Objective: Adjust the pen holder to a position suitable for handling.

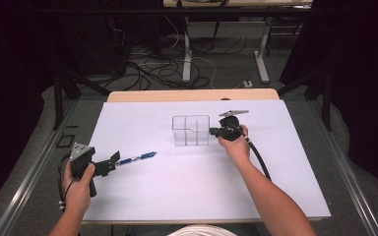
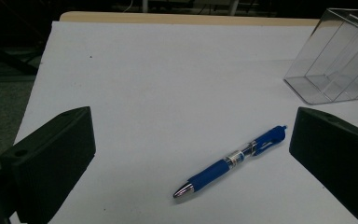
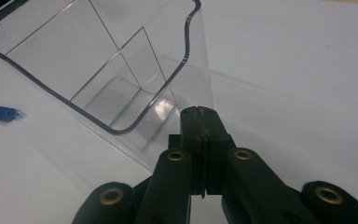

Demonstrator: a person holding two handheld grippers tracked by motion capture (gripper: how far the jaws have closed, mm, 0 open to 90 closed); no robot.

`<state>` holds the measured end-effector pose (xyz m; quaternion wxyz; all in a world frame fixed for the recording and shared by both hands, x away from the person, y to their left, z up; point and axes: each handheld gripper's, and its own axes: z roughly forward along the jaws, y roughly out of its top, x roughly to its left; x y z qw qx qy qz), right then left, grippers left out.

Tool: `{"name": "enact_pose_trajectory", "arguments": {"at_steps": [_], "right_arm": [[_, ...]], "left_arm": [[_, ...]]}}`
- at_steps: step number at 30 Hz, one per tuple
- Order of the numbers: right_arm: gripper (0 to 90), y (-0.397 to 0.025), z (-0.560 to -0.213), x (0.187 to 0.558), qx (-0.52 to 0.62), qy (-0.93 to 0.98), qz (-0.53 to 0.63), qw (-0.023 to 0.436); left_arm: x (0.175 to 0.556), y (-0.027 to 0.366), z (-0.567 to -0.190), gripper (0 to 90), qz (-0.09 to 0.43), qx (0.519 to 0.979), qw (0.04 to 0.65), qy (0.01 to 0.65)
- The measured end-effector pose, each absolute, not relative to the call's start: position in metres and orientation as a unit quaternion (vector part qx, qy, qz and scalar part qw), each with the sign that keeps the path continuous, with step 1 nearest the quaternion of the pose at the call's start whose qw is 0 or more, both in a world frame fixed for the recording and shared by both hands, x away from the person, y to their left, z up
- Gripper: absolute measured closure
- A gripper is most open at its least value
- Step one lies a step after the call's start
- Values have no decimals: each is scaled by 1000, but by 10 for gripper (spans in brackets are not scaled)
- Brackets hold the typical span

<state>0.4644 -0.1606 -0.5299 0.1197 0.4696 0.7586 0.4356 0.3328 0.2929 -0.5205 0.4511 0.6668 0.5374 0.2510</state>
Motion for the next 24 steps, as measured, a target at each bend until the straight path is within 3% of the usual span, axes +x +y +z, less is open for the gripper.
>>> {"name": "enact_pose_trajectory", "arguments": {"at_steps": [9, 24], "right_arm": [[854, -166, -523, 461, 466, 757, 439, 132], [554, -178, -507, 438, 447, 754, 447, 178]], "left_arm": [[333, 296, -517, 2, 243, 653, 468, 543], [332, 295, -510, 5, 240, 653, 464, 548]]}}
